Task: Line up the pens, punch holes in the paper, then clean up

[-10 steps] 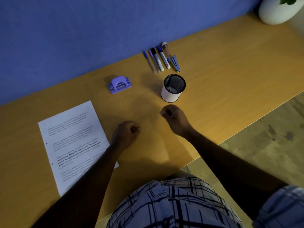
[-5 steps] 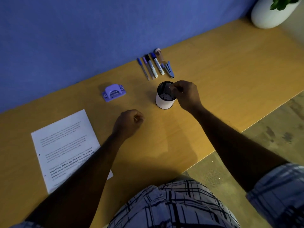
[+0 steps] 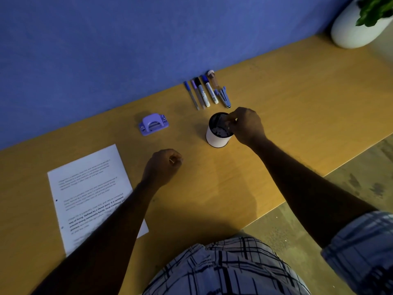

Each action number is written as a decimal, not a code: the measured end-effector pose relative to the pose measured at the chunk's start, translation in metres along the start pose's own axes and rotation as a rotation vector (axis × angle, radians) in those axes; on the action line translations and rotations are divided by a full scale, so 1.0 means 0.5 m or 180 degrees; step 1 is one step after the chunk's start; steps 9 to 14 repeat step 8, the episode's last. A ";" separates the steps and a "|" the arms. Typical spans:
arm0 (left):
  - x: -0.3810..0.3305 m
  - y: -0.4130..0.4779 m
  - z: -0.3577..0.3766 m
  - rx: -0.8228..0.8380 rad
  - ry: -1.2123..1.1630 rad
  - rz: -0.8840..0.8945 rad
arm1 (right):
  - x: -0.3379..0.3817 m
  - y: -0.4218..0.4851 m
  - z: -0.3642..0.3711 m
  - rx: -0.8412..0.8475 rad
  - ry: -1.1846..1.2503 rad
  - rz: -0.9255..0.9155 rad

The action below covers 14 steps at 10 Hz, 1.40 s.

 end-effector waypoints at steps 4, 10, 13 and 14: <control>0.016 -0.019 -0.009 -0.0004 -0.0046 -0.0023 | 0.008 -0.014 -0.016 -0.0017 0.0613 0.0008; 0.017 -0.050 -0.057 -0.0205 -0.0104 -0.0078 | 0.118 -0.071 -0.005 -0.0033 0.0589 -0.1051; 0.017 -0.050 -0.057 -0.0205 -0.0104 -0.0078 | 0.118 -0.071 -0.005 -0.0033 0.0589 -0.1051; 0.017 -0.050 -0.057 -0.0205 -0.0104 -0.0078 | 0.118 -0.071 -0.005 -0.0033 0.0589 -0.1051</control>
Point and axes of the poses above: each hand's wrist, its own y-axis towards the middle knuckle, its own z-axis out of the palm, x = y × z, the point moved 6 cm from there along y, towards the middle knuckle, and after that the axes turned 4 degrees about -y, right-handed, at the moved point
